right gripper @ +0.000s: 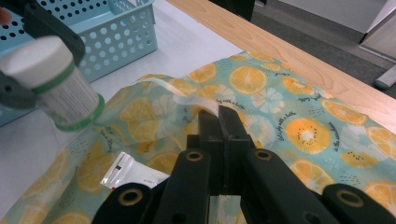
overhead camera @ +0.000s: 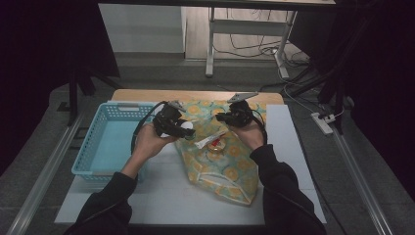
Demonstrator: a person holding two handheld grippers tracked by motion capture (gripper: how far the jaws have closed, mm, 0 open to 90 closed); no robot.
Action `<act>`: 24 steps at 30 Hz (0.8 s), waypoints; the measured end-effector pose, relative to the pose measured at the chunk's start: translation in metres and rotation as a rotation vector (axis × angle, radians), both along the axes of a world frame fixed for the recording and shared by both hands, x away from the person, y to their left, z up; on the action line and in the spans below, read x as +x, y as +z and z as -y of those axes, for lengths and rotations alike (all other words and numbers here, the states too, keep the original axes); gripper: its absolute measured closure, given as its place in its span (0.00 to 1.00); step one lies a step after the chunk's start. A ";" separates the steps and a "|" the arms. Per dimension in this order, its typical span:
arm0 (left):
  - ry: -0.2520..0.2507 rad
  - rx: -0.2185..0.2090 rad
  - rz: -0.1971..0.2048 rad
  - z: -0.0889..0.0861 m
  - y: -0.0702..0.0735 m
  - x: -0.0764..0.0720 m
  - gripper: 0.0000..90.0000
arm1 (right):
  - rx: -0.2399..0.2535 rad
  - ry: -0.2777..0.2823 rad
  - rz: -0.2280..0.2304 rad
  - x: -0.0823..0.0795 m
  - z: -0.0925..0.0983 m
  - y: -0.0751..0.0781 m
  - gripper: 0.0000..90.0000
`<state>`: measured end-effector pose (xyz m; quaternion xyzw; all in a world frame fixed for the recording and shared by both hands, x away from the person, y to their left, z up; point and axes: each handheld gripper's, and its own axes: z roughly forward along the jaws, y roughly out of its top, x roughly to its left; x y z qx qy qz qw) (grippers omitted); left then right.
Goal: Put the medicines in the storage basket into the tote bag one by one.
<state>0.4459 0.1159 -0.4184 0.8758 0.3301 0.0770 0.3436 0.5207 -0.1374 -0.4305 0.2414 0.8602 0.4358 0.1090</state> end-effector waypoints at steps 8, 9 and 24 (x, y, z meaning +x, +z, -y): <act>-0.049 -0.004 0.001 0.028 -0.006 0.006 0.55 | -0.001 0.000 -0.003 0.001 0.000 -0.001 1.00; -0.057 -0.004 -0.001 0.032 -0.008 0.006 0.55 | -0.001 0.000 -0.005 0.001 0.000 -0.001 1.00; -0.108 0.011 -0.007 0.080 -0.033 0.020 0.55 | 0.003 -0.005 -0.005 0.002 0.001 -0.002 1.00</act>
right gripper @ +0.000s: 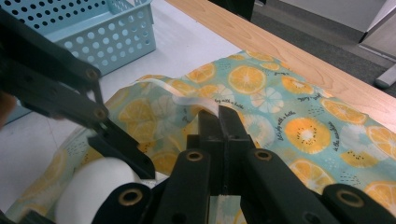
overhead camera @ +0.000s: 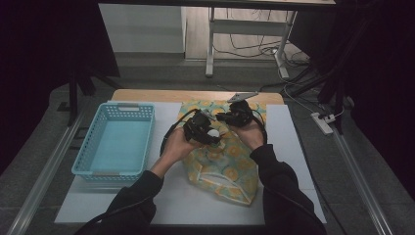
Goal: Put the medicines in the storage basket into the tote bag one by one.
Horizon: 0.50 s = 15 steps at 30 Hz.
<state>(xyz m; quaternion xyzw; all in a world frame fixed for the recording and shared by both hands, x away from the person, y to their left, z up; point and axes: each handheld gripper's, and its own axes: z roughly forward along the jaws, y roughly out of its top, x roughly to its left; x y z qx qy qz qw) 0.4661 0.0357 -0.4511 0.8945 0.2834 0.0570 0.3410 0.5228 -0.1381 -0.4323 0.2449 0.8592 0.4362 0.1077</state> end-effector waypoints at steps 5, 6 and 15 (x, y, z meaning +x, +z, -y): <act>0.005 0.008 -0.011 0.009 -0.009 0.006 0.55 | 0.001 -0.003 -0.002 0.000 0.001 -0.001 1.00; 0.007 0.011 -0.008 0.010 -0.010 0.007 0.55 | 0.002 -0.003 -0.002 0.000 0.001 -0.001 1.00; 0.034 0.028 -0.018 0.017 -0.022 0.015 0.55 | -0.003 -0.002 -0.006 0.001 0.002 -0.004 1.00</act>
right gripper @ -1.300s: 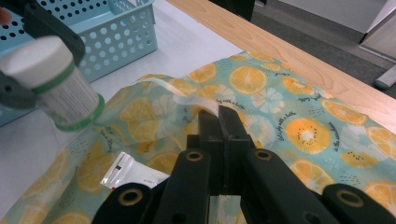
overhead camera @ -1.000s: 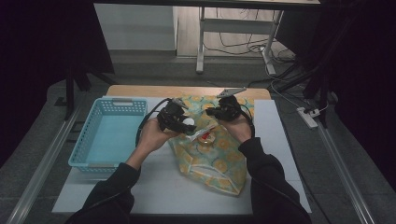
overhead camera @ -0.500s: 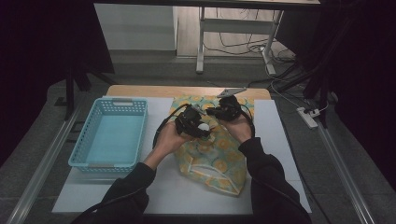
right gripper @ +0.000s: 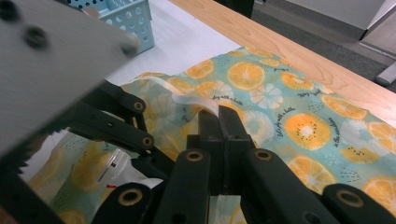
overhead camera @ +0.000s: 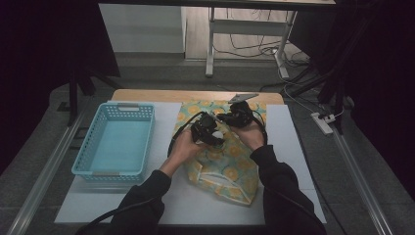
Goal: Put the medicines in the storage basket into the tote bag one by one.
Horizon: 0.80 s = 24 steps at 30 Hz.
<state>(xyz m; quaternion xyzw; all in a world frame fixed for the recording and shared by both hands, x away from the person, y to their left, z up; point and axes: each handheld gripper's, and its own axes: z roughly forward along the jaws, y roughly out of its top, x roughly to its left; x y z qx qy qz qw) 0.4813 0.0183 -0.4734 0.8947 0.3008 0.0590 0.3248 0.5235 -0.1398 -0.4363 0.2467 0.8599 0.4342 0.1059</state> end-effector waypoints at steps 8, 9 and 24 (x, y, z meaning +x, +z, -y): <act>0.005 -0.019 0.002 0.001 -0.002 0.003 0.54 | -0.002 0.000 0.002 0.000 0.002 -0.001 1.00; 0.009 -0.031 -0.001 0.001 -0.002 0.002 0.52 | -0.001 -0.002 -0.001 0.000 0.002 -0.001 1.00; 0.011 -0.143 0.010 -0.024 0.023 -0.017 0.16 | 0.004 0.002 -0.006 -0.002 0.003 0.000 1.00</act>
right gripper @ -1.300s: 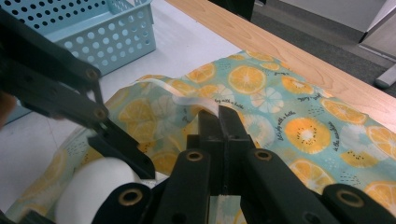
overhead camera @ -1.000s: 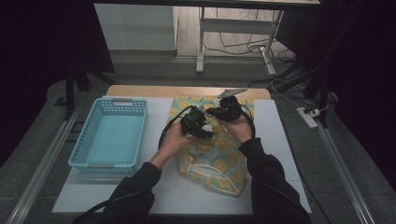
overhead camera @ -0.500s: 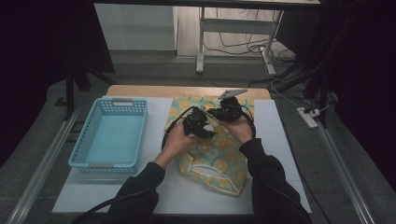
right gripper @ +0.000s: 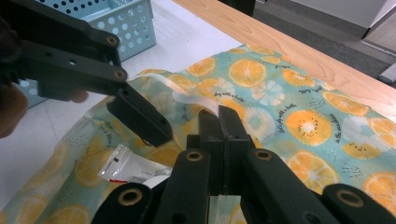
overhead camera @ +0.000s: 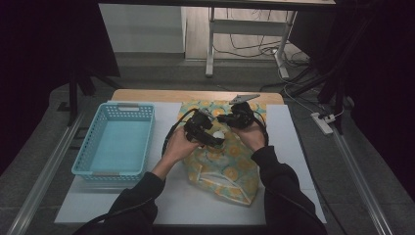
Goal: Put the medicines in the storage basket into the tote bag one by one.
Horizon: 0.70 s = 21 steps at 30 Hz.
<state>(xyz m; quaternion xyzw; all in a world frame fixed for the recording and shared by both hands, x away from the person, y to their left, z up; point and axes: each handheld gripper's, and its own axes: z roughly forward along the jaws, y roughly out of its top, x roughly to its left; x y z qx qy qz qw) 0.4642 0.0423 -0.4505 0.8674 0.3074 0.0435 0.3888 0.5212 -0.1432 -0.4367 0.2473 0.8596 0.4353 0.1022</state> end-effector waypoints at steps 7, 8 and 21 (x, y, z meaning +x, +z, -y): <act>-0.028 -0.032 0.019 -0.007 0.003 -0.016 0.02 | -0.004 0.005 0.003 -0.002 0.001 0.000 1.00; -0.034 -0.034 0.022 -0.007 0.003 -0.019 0.02 | -0.005 0.005 0.002 -0.002 0.001 0.000 1.00; -0.119 -0.039 0.027 -0.006 -0.008 -0.046 0.00 | -0.005 0.014 0.007 -0.005 0.002 0.000 1.00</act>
